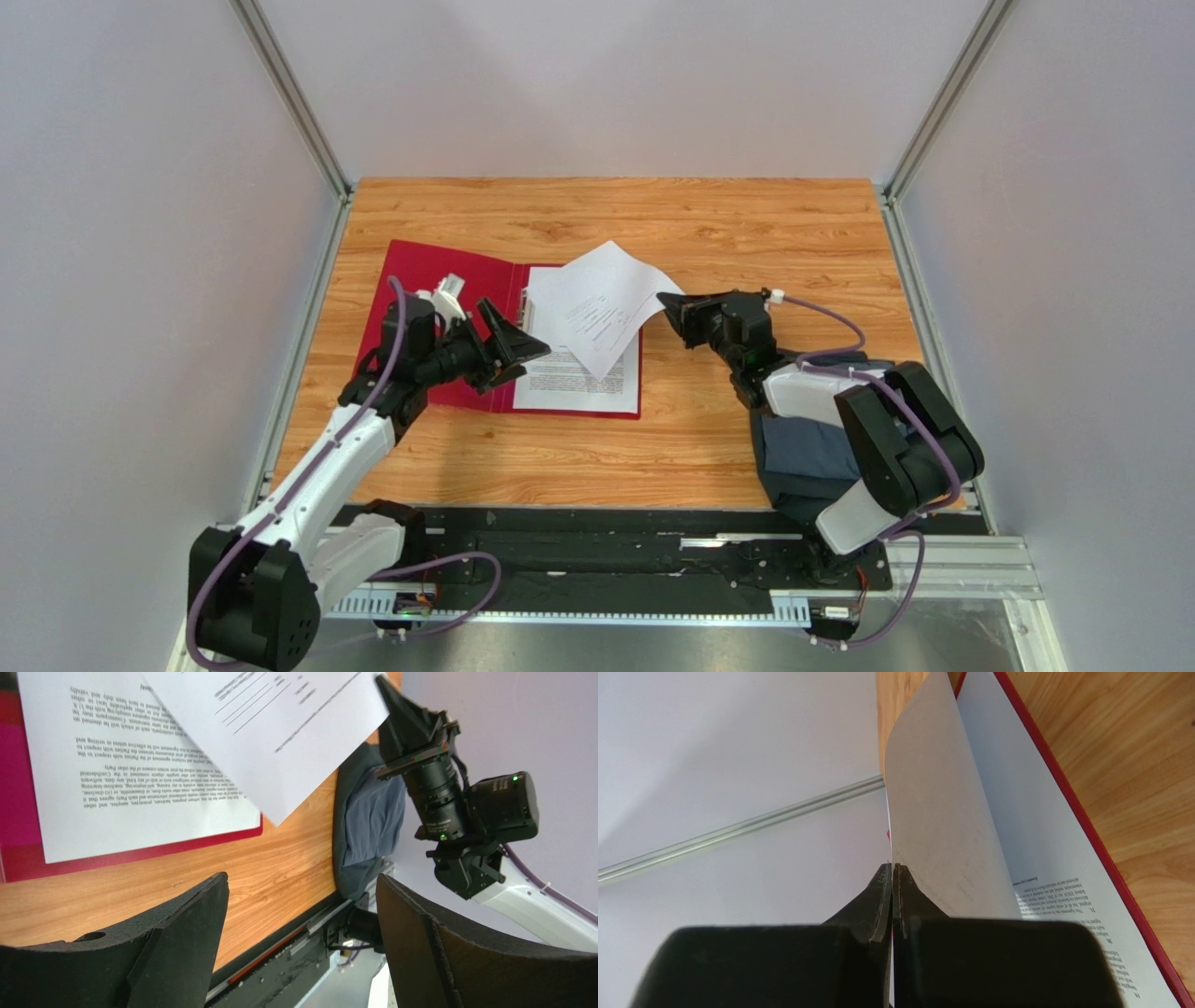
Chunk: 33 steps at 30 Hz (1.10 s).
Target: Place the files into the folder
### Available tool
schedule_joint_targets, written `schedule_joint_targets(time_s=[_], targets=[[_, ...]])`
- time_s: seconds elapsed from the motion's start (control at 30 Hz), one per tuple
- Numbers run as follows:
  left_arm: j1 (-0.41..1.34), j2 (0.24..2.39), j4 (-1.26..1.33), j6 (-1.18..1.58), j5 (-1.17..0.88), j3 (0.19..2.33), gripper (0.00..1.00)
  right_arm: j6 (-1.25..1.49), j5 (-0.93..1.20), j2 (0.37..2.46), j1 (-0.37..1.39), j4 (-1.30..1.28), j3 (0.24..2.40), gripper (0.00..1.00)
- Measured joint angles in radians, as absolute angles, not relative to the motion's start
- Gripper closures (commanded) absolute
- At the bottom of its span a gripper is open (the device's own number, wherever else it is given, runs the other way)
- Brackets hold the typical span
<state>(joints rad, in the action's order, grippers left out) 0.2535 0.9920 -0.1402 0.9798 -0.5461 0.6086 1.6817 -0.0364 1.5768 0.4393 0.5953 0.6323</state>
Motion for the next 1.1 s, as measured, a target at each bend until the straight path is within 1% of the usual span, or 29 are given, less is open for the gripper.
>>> schedule_joint_targets(time_s=[0.23,0.5,0.57,0.6,0.77,0.87,0.9,0.97,1.0,1.07,1.1], targets=[[0.229,0.950,-0.213,0.916,-0.503,0.651,0.15,1.660,-0.033,1.594,0.492,0.619,0.614,0.99],[0.225,0.953,-0.248,0.898,-0.496,0.651,0.15,1.605,-0.002,1.624,0.517,0.636,0.614,0.85],[0.222,0.955,-0.251,0.892,-0.496,0.651,0.15,1.561,0.019,1.624,0.524,0.619,0.614,0.84],[0.220,0.956,-0.251,0.890,-0.496,0.651,0.15,1.529,0.031,1.623,0.529,0.598,0.617,0.82],[0.218,0.958,-0.251,0.883,-0.496,0.651,0.15,1.342,0.086,1.613,0.554,0.444,0.649,0.82],[0.216,0.967,-0.251,0.883,-0.500,0.652,0.15,1.217,0.138,1.614,0.562,0.376,0.673,0.80],[0.216,0.972,-0.250,0.883,-0.500,0.652,0.15,1.173,0.157,1.615,0.564,0.353,0.685,0.70],[0.215,0.982,-0.250,0.883,-0.504,0.655,0.15,1.095,0.191,1.621,0.568,0.325,0.708,0.65],[0.215,0.986,-0.250,0.882,-0.505,0.656,0.15,1.055,0.211,1.626,0.569,0.320,0.717,0.52],[0.215,0.991,-0.250,0.880,-0.509,0.656,0.15,0.963,0.252,1.647,0.570,0.294,0.751,0.48],[0.215,0.992,-0.250,0.880,-0.511,0.656,0.15,0.923,0.265,1.660,0.570,0.276,0.771,0.42]])
